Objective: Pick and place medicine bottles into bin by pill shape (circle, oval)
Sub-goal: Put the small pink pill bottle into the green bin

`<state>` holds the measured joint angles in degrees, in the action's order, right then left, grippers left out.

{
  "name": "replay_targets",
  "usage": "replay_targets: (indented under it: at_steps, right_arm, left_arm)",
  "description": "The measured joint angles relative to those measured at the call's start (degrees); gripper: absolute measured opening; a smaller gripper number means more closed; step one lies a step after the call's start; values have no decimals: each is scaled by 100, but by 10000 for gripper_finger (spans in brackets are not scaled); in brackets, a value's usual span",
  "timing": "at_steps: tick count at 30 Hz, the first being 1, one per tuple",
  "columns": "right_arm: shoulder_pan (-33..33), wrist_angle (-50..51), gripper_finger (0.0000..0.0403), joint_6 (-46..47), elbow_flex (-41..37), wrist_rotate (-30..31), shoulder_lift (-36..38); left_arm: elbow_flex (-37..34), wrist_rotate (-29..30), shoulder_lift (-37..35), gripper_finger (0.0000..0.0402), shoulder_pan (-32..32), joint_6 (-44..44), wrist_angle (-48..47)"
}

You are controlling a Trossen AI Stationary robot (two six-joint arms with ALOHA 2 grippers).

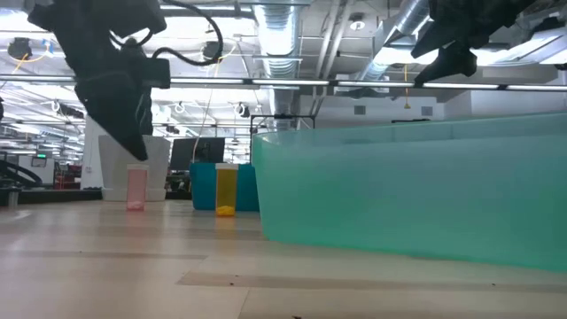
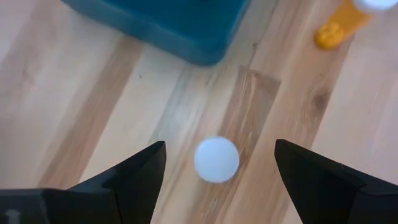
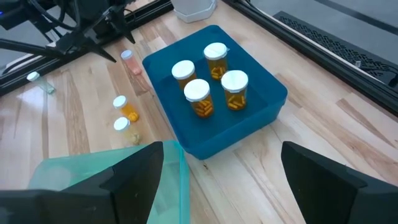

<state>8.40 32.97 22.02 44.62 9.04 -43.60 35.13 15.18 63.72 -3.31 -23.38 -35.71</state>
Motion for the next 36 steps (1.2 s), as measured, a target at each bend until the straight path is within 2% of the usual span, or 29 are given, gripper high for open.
replay_targets:
  at_steps: [9,25,36]
  right_arm:
    - [-2,2,333,0,0,0,-1]
    - [-2,2,333,-4,0,0,-1]
    - [-1,4,333,-22,0,0,-1]
  left_arm:
    - [-97,155,2,292,2,0,81]
    - [-96,8,43,215,0,129,75]
    - [-96,28,319,220,0,158,162]
